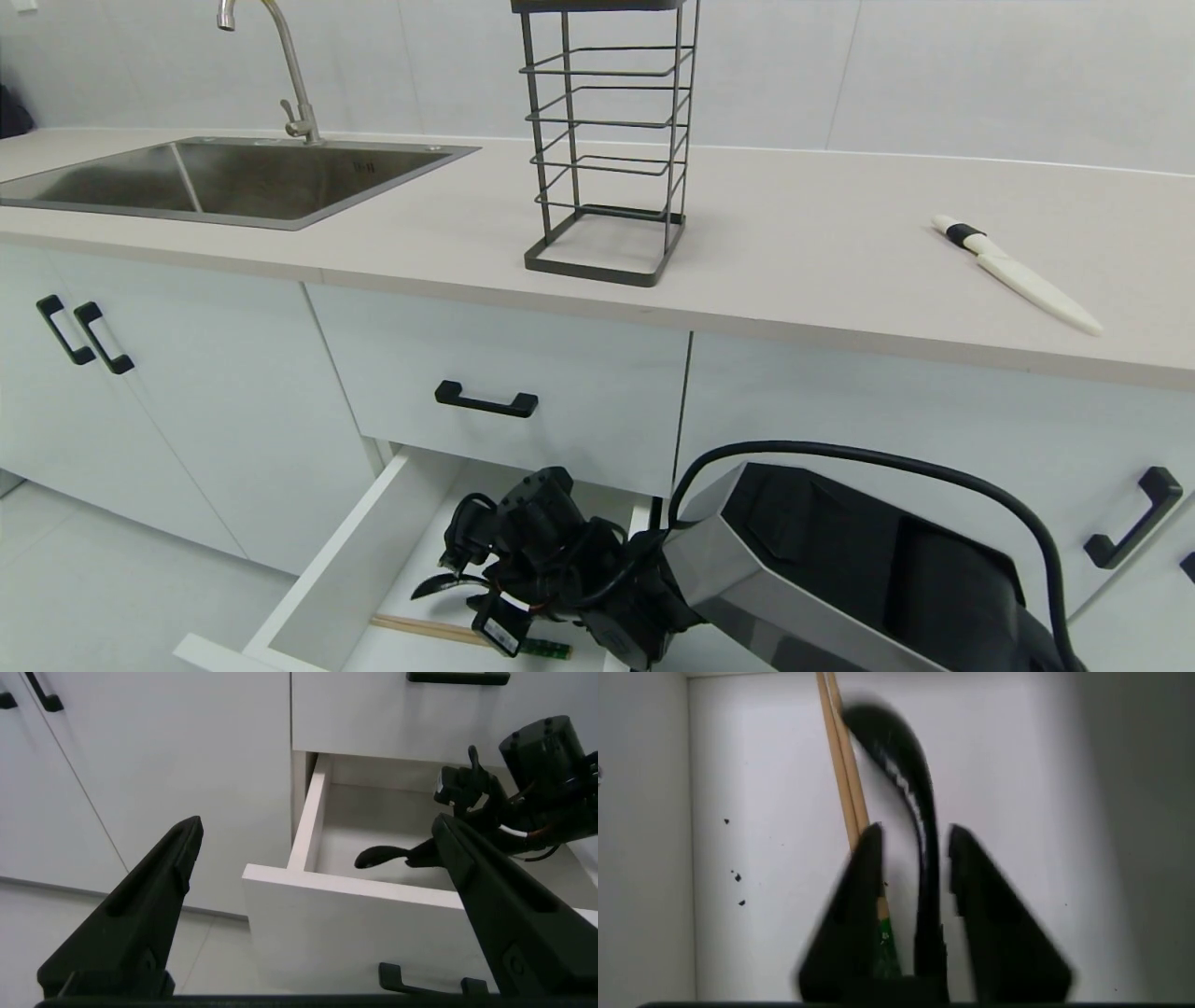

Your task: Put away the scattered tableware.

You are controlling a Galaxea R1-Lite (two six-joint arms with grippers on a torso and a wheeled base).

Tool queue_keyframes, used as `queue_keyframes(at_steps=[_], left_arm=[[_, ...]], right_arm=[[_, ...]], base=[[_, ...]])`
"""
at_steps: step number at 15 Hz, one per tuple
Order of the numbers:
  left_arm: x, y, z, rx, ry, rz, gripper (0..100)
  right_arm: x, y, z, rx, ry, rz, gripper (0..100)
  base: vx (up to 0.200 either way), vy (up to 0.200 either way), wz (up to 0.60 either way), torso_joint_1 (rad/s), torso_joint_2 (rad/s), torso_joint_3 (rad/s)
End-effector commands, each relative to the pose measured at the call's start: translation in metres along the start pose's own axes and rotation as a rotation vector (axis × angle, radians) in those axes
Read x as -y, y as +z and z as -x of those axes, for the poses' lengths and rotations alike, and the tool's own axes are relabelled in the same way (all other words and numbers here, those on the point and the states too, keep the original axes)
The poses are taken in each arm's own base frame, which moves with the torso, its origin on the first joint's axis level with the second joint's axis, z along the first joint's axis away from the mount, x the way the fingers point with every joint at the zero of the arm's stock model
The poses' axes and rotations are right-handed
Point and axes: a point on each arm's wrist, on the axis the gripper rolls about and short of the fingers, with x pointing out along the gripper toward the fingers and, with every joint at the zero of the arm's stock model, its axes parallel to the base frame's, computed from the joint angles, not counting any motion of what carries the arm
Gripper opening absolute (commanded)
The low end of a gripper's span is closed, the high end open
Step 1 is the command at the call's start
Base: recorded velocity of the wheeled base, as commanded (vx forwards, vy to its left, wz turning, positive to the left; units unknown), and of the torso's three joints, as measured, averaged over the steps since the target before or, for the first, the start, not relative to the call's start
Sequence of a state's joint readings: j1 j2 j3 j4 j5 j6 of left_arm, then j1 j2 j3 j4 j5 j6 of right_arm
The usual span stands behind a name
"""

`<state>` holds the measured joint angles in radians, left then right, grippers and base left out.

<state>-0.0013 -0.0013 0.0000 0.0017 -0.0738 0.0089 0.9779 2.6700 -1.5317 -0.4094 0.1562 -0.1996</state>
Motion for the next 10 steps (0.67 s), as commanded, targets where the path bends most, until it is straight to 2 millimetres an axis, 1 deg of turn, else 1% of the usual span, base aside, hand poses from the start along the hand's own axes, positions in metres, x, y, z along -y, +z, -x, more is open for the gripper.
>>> queue_keyframes(at_steps=[1,5,7,10], left_arm=[[0.000,0.000,0.000,-0.001,0.001,0.001,100],[0.000,0.000,0.000,-0.001,0.000,0.000,100],[0.000,0.000,0.000,-0.001,0.001,0.001,100],[0.000,0.000,0.000,-0.001,0.000,0.000,100]], right_arm=[[0.000,0.001,0.000,0.009,0.013,-0.002,100],[-0.003,0.001,-0.001,0.031,0.016,-0.007,100],[-0.008,-0.004,0.001,0.029,0.019,-0.003,100],[-0.011,0.002,0.011,0.053,0.014,0.007,100]], base=[[0.000,0.000,0.00,0.000,0.00,0.000],[0.000,0.000,0.00,0.000,0.00,0.000],[0.000,0.000,0.00,0.000,0.00,0.000],[0.000,0.000,0.00,0.000,0.00,0.000]])
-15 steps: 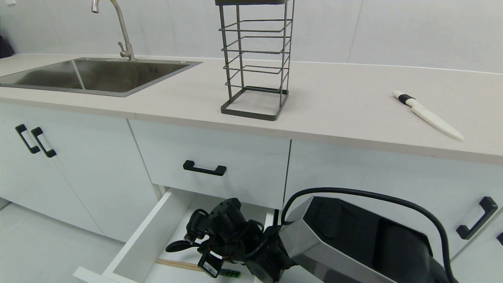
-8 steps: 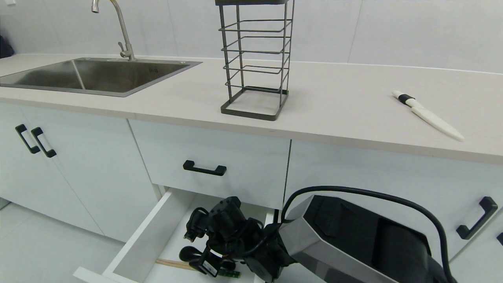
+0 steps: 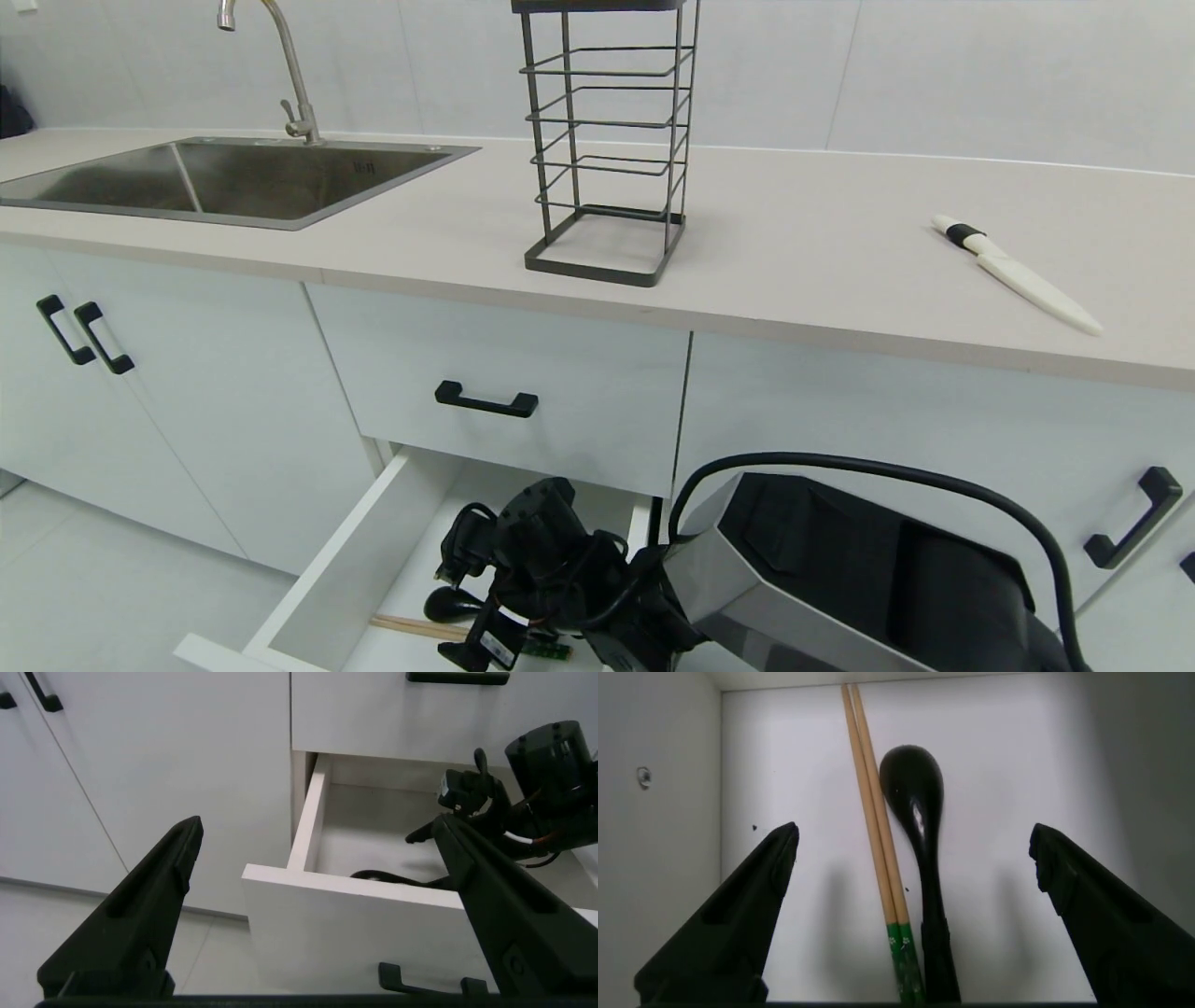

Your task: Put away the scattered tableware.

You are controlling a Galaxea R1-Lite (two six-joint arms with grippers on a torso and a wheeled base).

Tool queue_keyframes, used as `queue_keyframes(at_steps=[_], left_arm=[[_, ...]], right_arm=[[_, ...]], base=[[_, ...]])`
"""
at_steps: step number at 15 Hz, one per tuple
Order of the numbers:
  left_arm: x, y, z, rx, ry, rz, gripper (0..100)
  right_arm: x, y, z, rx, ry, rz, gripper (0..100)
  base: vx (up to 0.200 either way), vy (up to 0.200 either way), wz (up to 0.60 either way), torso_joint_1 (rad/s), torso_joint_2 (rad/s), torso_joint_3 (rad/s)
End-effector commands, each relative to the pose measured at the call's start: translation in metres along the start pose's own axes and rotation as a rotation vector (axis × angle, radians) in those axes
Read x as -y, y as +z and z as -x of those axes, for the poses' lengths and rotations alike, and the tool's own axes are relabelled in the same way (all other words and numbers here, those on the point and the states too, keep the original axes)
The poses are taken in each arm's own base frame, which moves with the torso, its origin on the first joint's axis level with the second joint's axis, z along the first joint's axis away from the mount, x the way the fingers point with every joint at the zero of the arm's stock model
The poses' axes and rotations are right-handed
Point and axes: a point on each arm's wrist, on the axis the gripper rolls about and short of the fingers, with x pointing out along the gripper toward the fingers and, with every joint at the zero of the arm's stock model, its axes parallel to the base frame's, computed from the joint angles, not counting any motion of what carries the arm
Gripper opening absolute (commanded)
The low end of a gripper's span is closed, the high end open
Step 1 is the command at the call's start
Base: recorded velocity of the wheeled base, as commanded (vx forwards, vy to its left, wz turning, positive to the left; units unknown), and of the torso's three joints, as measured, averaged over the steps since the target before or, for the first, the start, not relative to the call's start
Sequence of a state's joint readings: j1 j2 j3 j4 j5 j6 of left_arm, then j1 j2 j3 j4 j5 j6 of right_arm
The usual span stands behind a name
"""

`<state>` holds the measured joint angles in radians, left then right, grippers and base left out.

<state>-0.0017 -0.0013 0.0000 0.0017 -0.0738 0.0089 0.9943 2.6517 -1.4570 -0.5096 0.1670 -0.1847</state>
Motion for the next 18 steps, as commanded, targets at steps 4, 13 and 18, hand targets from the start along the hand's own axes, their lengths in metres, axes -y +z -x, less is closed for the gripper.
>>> queue_keyframes(at_steps=[4,13,18], left_arm=[[0.000,0.000,0.000,-0.001,0.000,0.001,100],[0.000,0.000,0.000,-0.001,0.000,0.001,100],[0.000,0.000,0.000,-0.001,0.000,0.000,100]], right_arm=[[-0.005,0.010,0.008,0.028,0.001,0.018,100],[-0.020,0.088,0.074,0.327,-0.019,0.085,100],[-0.043,0.099,0.162,0.404,-0.006,0.104,100]], base=[[0.000,0.000,0.00,0.000,0.00,0.000],[0.000,0.000,0.00,0.000,0.00,0.000],[0.000,0.000,0.00,0.000,0.00,0.000]])
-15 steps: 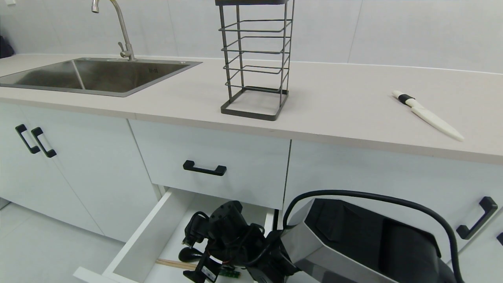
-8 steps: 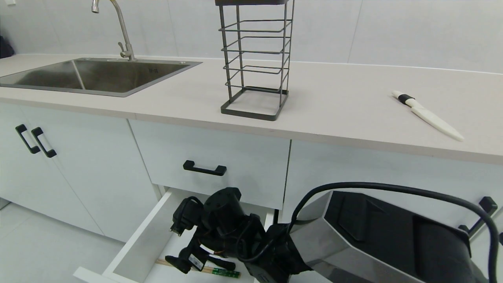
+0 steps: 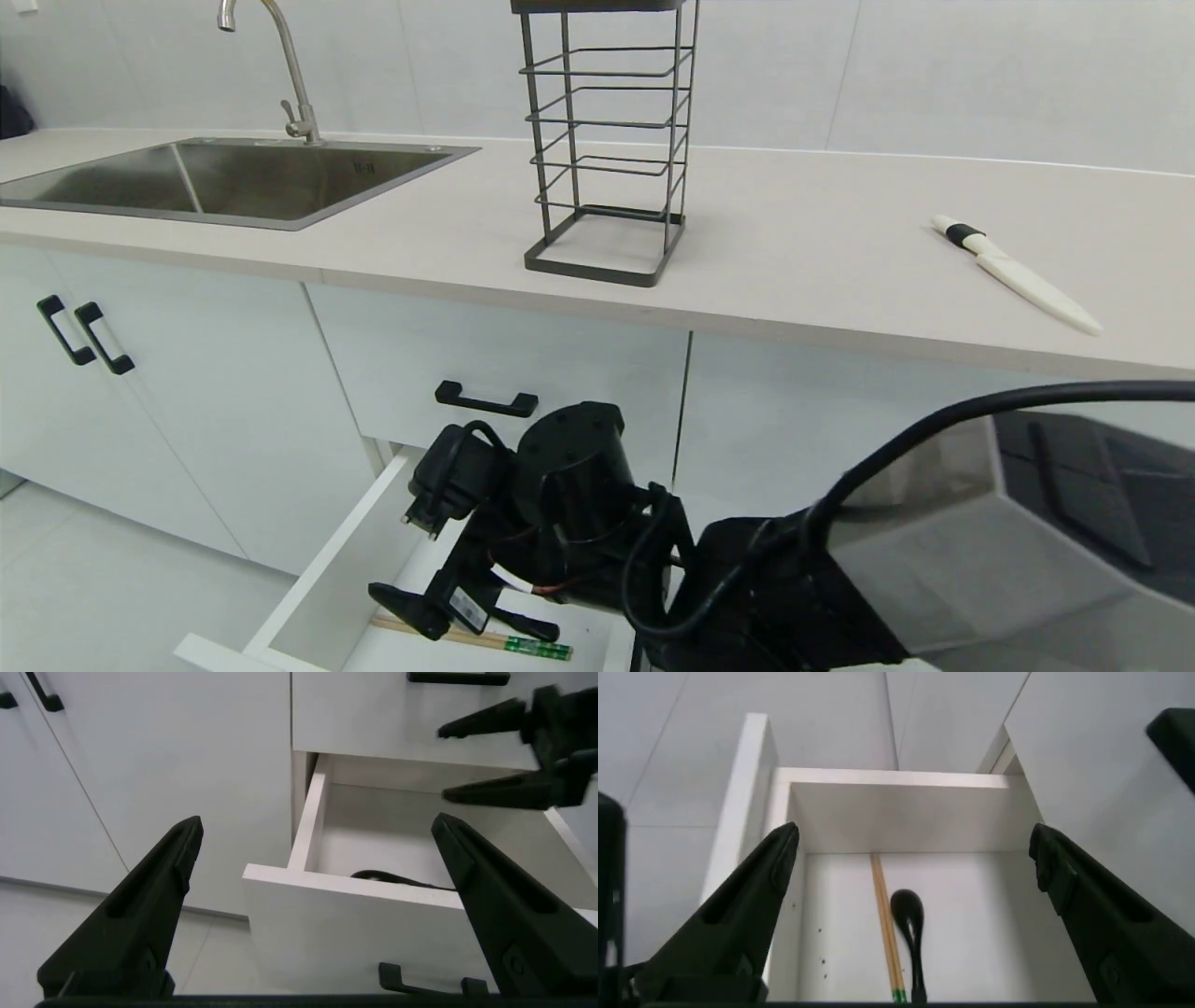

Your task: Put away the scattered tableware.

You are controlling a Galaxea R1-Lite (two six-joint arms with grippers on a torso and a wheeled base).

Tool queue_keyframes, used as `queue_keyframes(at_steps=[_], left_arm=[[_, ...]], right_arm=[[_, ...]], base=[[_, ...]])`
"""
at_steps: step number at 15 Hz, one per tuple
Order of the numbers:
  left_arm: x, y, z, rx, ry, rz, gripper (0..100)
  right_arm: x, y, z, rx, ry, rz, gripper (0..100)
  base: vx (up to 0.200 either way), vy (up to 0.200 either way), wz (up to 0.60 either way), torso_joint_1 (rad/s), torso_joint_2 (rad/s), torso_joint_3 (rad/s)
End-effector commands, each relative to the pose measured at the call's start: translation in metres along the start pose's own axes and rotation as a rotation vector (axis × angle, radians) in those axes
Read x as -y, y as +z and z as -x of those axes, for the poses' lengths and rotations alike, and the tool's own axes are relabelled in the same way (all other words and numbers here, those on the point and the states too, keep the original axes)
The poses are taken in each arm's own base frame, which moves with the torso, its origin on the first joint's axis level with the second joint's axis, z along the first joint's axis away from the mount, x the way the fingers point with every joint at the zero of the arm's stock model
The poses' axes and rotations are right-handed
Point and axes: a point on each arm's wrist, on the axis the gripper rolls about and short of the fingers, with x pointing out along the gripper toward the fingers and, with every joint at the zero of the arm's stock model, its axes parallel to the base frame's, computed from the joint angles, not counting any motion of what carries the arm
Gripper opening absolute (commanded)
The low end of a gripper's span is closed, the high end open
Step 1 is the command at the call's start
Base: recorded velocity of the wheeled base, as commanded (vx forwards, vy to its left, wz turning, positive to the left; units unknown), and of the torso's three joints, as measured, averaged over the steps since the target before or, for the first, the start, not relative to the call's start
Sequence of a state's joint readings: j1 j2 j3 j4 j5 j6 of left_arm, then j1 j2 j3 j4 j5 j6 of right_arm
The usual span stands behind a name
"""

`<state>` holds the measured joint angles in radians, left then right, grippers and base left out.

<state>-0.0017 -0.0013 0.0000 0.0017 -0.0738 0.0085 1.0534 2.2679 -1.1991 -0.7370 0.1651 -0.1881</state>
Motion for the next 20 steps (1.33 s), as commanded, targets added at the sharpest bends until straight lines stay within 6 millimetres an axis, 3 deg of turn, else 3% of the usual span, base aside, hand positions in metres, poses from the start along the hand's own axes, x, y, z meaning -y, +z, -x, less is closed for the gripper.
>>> queue_keyframes(at_steps=[1,3,6,9,10,11,13,16,20], left_arm=[[0.000,0.000,0.000,-0.001,0.002,-0.001,100],[0.000,0.000,0.000,-0.001,0.000,-0.001,100],[0.000,0.000,0.000,-0.001,0.000,-0.001,100],[0.000,0.000,0.000,-0.001,0.000,-0.001,100],[0.000,0.000,0.000,-0.001,0.000,-0.001,100],[0.000,0.000,0.000,-0.001,0.002,-0.001,100],[0.000,0.000,0.000,-0.001,0.000,0.001,100],[0.000,0.000,0.000,-0.001,0.000,-0.001,100],[0.000,0.000,0.000,-0.001,0.000,-0.001,100]], right_arm=[[-0.014,0.028,0.057,0.061,0.010,0.007,100],[-0.025,0.025,0.093,0.081,-0.001,-0.049,100],[-0.037,0.001,0.162,0.029,-0.047,-0.086,100],[-0.031,0.011,0.198,0.092,-0.119,-0.088,100],[-0.031,0.011,0.198,0.092,-0.119,-0.088,100],[-0.034,0.011,0.229,0.129,-0.140,-0.087,100],[-0.035,0.003,0.254,0.144,-0.167,-0.089,100],[-0.038,-0.008,0.321,0.234,-0.269,-0.094,100],[-0.047,-0.014,0.372,0.377,-0.369,-0.082,100]], base=[[0.000,0.000,0.00,0.000,0.00,0.000],[0.000,0.000,0.00,0.000,0.00,0.000],[0.000,0.000,0.00,0.000,0.00,0.000],[0.000,0.000,0.00,0.000,0.00,0.000],[0.000,0.000,0.00,0.000,0.00,0.000],[0.000,0.000,0.00,0.000,0.00,0.000],[0.000,0.000,0.00,0.000,0.00,0.000],[0.000,0.000,0.00,0.000,0.00,0.000],[0.000,0.000,0.00,0.000,0.00,0.000]])
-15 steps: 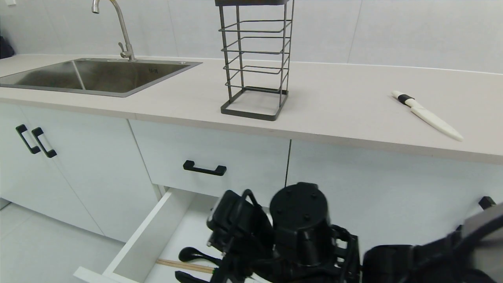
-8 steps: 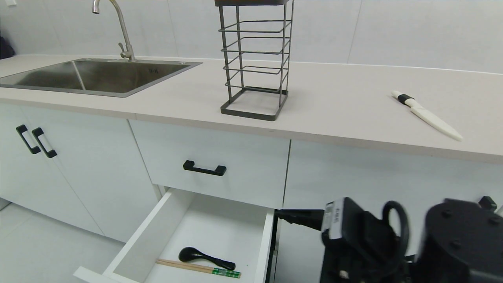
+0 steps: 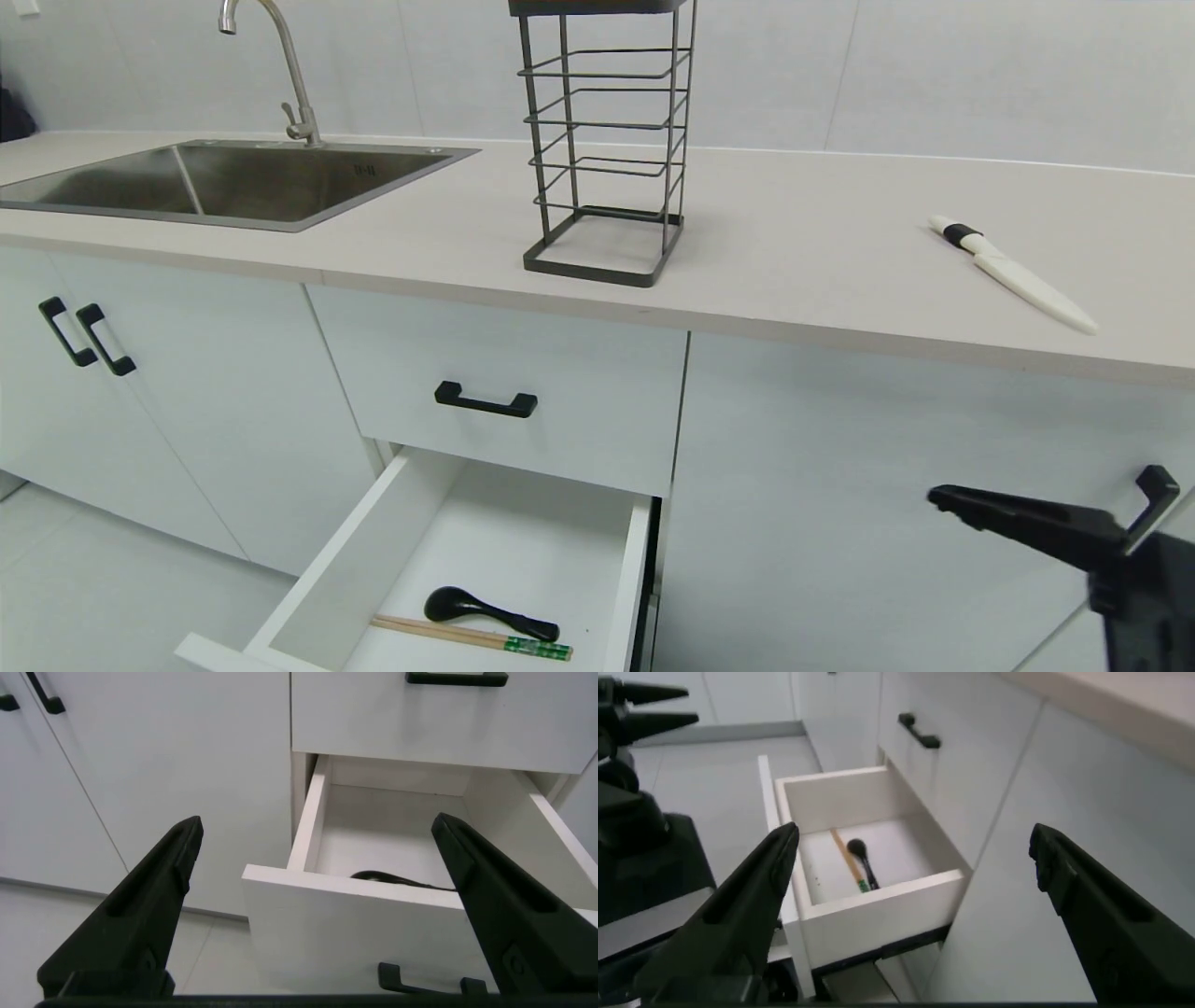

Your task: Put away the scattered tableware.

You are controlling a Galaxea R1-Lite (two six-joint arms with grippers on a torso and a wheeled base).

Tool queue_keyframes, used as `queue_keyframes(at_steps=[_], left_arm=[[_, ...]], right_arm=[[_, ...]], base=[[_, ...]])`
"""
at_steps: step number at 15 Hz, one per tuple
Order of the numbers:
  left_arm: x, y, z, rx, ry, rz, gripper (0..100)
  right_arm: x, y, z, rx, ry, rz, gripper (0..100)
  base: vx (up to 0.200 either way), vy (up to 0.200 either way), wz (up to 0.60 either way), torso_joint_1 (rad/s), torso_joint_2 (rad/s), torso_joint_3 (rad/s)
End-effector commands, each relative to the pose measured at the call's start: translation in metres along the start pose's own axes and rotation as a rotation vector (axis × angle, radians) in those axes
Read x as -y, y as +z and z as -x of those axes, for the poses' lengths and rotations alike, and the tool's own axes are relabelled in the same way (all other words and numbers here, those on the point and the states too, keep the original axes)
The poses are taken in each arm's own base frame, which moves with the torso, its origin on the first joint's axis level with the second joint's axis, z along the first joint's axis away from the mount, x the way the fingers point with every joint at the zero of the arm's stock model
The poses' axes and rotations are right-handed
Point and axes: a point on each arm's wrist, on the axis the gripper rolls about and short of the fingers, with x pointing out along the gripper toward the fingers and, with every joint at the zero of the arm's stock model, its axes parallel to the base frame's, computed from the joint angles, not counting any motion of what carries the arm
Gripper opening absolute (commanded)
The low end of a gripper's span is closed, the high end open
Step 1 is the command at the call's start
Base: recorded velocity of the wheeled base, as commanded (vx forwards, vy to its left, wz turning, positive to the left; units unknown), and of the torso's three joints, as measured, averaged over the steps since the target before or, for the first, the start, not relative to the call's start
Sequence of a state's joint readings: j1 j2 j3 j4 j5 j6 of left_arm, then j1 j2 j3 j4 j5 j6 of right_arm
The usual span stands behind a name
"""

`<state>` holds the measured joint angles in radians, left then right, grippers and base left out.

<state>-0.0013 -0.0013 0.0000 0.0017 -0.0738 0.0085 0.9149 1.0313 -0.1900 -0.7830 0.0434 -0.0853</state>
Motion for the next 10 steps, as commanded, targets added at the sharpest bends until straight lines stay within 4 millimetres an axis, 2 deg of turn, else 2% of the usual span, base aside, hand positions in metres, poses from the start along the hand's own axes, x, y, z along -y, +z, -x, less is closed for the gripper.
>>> queue_keyframes(at_steps=[1,5,7,9,10], left_arm=[[0.000,0.000,0.000,-0.001,0.000,0.001,100],[0.000,0.000,0.000,-0.001,0.000,0.001,100],[0.000,0.000,0.000,-0.001,0.000,-0.001,100],[0.000,0.000,0.000,-0.001,0.000,0.001,100],[0.000,0.000,0.000,-0.001,0.000,0.001,100]], right_arm=[[0.003,0.008,0.052,0.186,-0.077,0.008,100],[0.001,0.006,0.084,0.244,-0.151,0.014,100],[0.008,0.012,0.093,0.252,-0.382,-0.017,100],[0.010,0.010,0.103,0.275,-0.624,-0.037,100],[0.008,0.009,0.107,0.274,-0.680,-0.021,100]], base=[[0.000,0.000,0.00,0.000,0.00,0.000],[0.000,0.000,0.00,0.000,0.00,0.000],[0.000,0.000,0.00,0.000,0.00,0.000],[0.000,0.000,0.00,0.000,0.00,0.000],[0.000,0.000,0.00,0.000,0.00,0.000]])
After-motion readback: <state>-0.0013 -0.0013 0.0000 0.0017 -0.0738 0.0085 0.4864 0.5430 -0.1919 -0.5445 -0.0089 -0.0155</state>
